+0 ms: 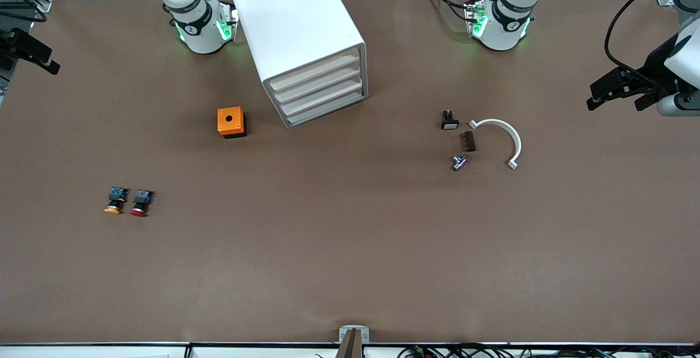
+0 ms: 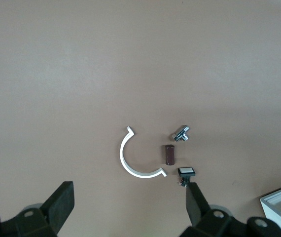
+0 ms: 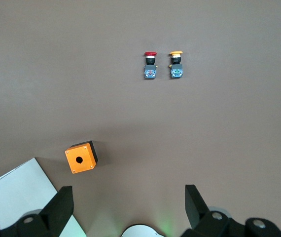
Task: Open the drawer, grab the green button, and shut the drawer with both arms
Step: 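Move the left gripper from rest toward the white cabinet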
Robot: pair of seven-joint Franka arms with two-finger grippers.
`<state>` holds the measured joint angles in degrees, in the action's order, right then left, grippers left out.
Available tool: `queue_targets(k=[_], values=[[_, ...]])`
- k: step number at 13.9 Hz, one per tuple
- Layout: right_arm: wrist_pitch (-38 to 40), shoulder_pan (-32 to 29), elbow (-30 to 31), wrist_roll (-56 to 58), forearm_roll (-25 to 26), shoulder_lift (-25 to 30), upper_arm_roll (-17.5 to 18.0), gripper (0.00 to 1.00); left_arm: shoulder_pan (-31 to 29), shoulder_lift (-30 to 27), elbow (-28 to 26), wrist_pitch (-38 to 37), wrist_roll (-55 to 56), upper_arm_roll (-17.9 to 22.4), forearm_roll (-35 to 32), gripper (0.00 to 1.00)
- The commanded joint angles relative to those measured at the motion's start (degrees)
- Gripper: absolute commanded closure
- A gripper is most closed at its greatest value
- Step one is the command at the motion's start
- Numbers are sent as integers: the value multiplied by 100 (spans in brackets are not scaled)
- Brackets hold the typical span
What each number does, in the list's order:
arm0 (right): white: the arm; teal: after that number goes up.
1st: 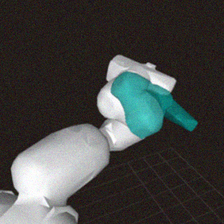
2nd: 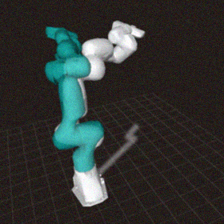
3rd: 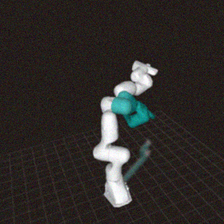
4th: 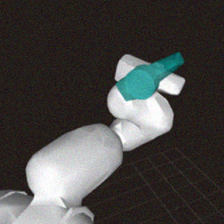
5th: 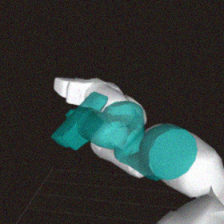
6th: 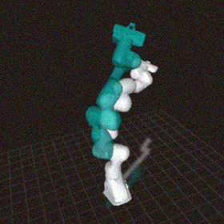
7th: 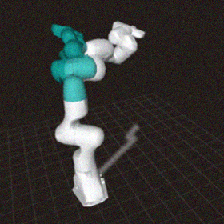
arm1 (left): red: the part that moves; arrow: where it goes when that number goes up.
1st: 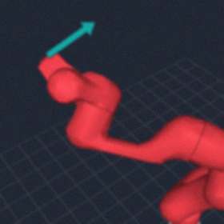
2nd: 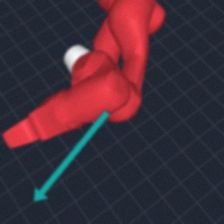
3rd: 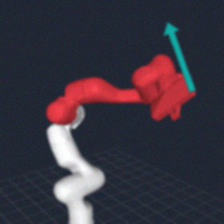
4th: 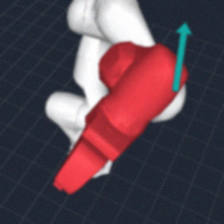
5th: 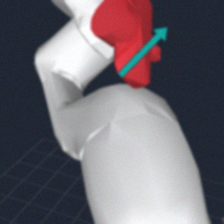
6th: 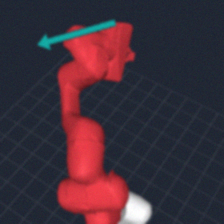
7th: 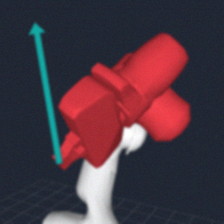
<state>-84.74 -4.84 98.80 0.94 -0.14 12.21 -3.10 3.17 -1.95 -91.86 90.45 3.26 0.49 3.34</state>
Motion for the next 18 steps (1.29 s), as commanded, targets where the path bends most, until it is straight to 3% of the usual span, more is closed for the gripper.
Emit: queue_targets(k=[1, 9, 12, 15, 18], values=[[28, -9, -28, -68, -91, -8, 3, 0, 69, 46, 134, -115, -88, 56, -114, 0], [28, -9, -28, -76, -91, -8, 3, 0, 34, 282, 98, -98, -97, 65, -88, 0], [19, -17, -28, -68, -91, -8, 3, 0, 192, 984, 125, 419, -1, -31, 8, 0], [19, -17, -28, -76, -82, -8, 3, 0, 490, 1871, 151, 1174, 270, -137, 631, 0], [28, -26, -28, -68, -91, -8, 3, 0, 1026, 2619, 378, 1571, 1489, -137, 905, 0]])
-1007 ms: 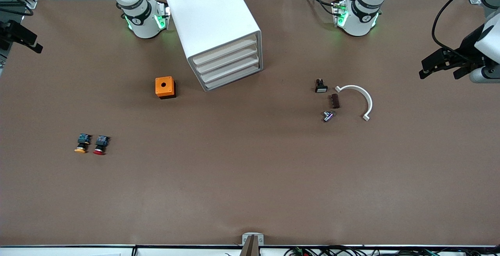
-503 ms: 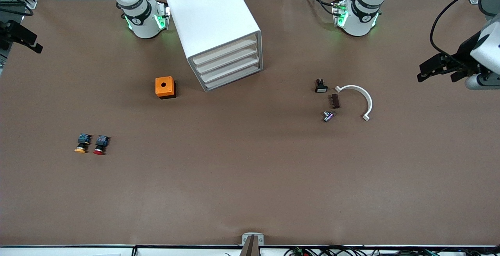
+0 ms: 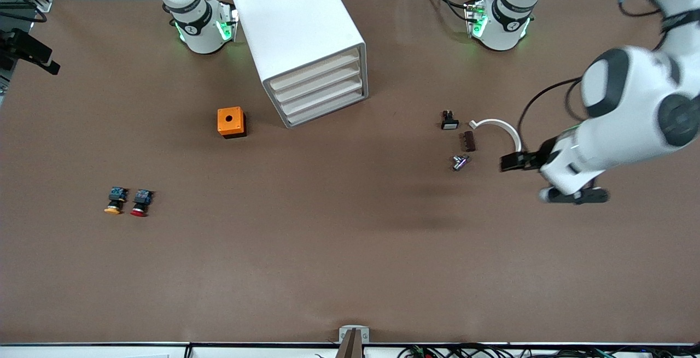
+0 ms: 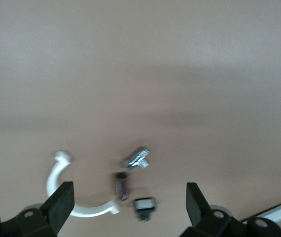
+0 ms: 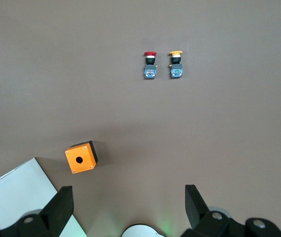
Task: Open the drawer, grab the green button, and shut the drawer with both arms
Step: 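Reach the left gripper to the handle of a cabinet drawer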
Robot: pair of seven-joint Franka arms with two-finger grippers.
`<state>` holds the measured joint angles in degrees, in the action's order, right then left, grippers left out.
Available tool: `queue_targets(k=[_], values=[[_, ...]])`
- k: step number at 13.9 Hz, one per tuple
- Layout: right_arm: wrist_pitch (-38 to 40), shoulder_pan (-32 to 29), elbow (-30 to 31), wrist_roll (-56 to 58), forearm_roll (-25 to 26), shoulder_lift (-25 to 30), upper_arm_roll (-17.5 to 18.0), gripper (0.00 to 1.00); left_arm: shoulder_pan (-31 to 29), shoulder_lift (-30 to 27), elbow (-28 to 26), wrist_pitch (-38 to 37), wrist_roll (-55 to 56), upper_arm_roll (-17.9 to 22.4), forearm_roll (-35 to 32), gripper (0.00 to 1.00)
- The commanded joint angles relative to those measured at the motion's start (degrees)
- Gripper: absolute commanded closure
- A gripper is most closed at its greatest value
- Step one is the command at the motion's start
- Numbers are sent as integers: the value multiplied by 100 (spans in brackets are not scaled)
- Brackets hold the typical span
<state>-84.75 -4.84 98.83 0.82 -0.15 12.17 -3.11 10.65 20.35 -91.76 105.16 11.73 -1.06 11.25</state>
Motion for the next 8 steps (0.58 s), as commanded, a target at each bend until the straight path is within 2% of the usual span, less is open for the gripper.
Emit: queue_targets(k=[1, 3, 6, 8], values=[[28, -26, -30, -56, -91, -4, 4, 0, 436, 625, 544, 170, 1134, 27, 114, 0], [20, -43, -30, -56, -91, -13, -5, 0, 770, 1179, 1035, 285, 2450, 27, 97, 0], [28, -43, -39, -56, -82, -13, -5, 0, 1069, 1427, 1336, 277, 3911, 27, 219, 0], [37, -52, -39, -56, -82, -13, -5, 0, 1306, 1532, 1380, 250, 4869, 27, 831, 0]])
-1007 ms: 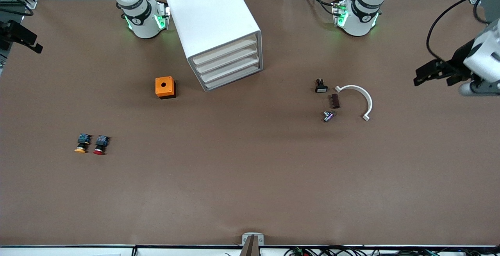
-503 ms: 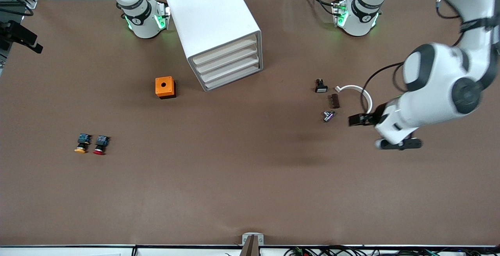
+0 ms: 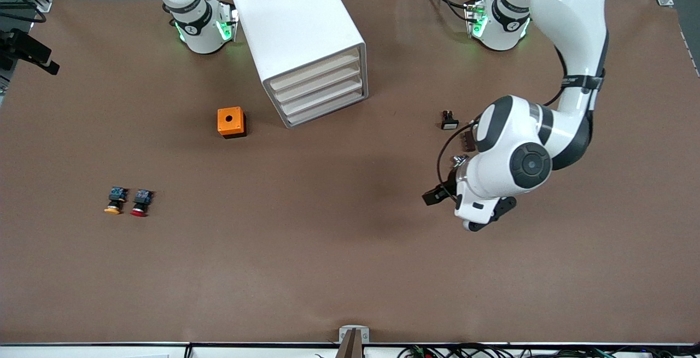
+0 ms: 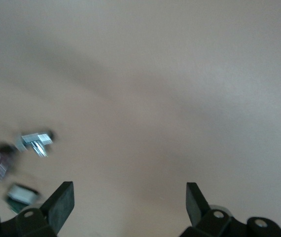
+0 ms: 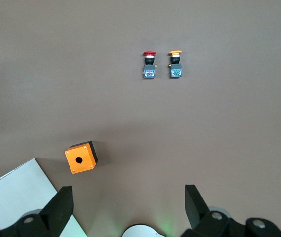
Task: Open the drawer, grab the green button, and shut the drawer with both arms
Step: 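Reach the left gripper to the handle of a cabinet drawer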
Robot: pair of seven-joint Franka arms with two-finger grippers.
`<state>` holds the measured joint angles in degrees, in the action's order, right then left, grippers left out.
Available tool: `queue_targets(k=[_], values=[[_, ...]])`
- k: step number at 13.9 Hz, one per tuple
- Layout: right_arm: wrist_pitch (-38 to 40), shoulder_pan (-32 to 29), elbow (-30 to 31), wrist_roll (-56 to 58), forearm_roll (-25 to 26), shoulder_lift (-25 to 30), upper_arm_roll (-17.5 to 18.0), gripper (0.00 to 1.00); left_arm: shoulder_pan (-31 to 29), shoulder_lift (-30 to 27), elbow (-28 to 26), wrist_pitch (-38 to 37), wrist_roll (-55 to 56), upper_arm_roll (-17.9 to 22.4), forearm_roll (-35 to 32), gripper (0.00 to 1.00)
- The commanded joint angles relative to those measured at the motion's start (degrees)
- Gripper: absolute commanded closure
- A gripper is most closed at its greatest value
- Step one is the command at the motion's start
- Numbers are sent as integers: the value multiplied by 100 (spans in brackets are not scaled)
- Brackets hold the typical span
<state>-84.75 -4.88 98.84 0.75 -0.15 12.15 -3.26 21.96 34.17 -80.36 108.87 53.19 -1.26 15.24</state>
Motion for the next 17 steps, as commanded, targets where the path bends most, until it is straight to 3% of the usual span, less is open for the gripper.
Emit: queue_targets(k=[1, 7, 12, 17], values=[[37, -57, -40, -49, -82, -11, 1, 0, 298, 265, 327, -181, 1119, 47, 836, 0], [37, -57, -40, -40, -82, -11, 1, 0, 721, 705, 442, -471, 3307, 38, 2051, 0], [46, -57, -40, -40, -73, -20, 1, 0, 845, 1135, 495, -1533, 5083, -93, 2834, 0], [46, -22, -40, -40, -73, -20, 1, 0, 853, 1601, 592, -2096, 6202, -138, 3344, 0]])
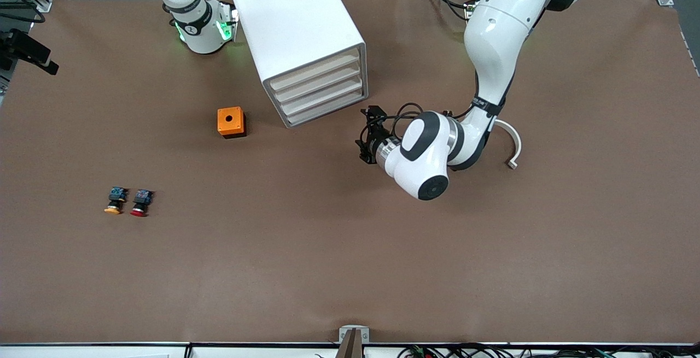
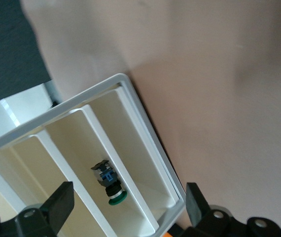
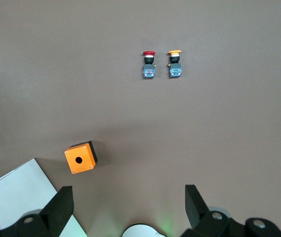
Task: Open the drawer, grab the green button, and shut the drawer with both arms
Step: 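Grip the drawer front with the left gripper and pull it open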
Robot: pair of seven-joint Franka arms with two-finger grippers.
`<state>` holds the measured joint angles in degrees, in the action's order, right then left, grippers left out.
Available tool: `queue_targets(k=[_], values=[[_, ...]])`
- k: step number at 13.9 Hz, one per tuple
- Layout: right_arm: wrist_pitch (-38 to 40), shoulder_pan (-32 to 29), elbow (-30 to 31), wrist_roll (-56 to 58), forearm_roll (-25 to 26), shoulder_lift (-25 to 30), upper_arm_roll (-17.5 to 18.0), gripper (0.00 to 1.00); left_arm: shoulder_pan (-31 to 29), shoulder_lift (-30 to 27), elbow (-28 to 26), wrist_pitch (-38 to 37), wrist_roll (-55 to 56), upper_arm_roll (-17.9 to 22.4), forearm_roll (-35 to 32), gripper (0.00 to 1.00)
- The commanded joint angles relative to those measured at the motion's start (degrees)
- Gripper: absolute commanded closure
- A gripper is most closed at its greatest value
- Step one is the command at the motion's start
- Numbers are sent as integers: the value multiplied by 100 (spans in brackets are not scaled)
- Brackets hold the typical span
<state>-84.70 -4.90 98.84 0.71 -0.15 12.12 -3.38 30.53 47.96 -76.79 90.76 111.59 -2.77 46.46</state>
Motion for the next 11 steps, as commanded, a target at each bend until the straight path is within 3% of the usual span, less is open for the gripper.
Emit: queue_targets(k=[1, 8, 9, 11], values=[[42, -20, -41, -36, -73, -17, 13, 0, -4, 319, 226, -400, 512, 13, 310, 0], [86, -11, -41, -36, -73, -17, 13, 0, 110, 706, 199, -876, 970, -136, 672, 0], [86, -11, -41, -36, -73, -8, 13, 0, 146, 750, 199, -902, 970, -162, 680, 4], [86, -29, -41, -36, -64, -17, 13, 0, 146, 820, 199, -902, 970, -189, 689, 27]])
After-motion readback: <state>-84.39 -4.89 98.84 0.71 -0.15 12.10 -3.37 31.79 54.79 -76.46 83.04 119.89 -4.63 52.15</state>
